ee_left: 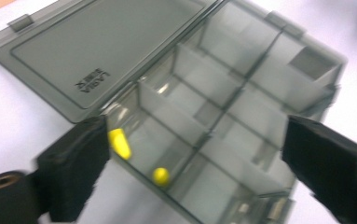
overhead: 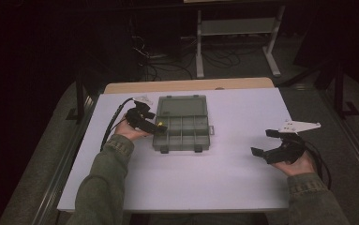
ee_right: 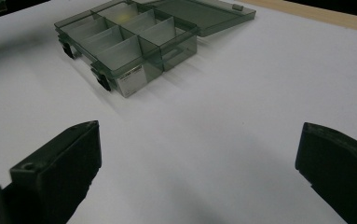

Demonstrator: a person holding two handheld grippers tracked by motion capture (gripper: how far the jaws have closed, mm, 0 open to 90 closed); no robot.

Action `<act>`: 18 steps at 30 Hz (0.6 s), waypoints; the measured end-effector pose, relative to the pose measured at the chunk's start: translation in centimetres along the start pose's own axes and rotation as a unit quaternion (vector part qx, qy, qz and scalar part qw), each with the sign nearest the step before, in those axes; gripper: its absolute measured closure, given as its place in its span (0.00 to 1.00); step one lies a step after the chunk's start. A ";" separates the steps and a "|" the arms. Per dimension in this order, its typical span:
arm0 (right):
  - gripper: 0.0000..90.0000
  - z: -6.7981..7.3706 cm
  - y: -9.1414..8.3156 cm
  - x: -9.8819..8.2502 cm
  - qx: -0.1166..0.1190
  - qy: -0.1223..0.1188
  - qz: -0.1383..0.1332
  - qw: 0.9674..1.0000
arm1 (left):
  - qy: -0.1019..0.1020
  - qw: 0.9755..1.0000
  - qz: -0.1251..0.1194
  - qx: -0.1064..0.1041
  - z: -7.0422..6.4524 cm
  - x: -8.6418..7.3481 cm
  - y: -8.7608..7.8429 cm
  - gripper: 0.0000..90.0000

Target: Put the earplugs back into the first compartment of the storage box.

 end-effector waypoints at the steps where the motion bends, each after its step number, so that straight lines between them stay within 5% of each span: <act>1: 0.00 0.0 0.0 0.0 0.000 0.000 0.000 1.000 | 0.000 1.000 -0.005 0.001 -0.1 0.0 -0.1 0.03; 7: 0.00 0.1 -0.1 0.0 0.000 0.000 0.000 1.000 | 0.016 0.999 -0.033 0.002 -0.7 -0.6 -1.2 0.01; 18: 0.00 0.0 -0.1 -0.1 -0.002 0.001 0.000 1.000 | 0.000 0.996 -0.084 0.012 -0.6 -2.7 -3.7 0.00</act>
Point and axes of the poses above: each handheld gripper's, and its own axes: y roughly forward along the jaws, x roughly out of its top, z roughly to its left, the point moved 8 cm from there along y, roughly forward along the jaws, and after that the axes turned 3 degrees about y, right-handed, at the moved point
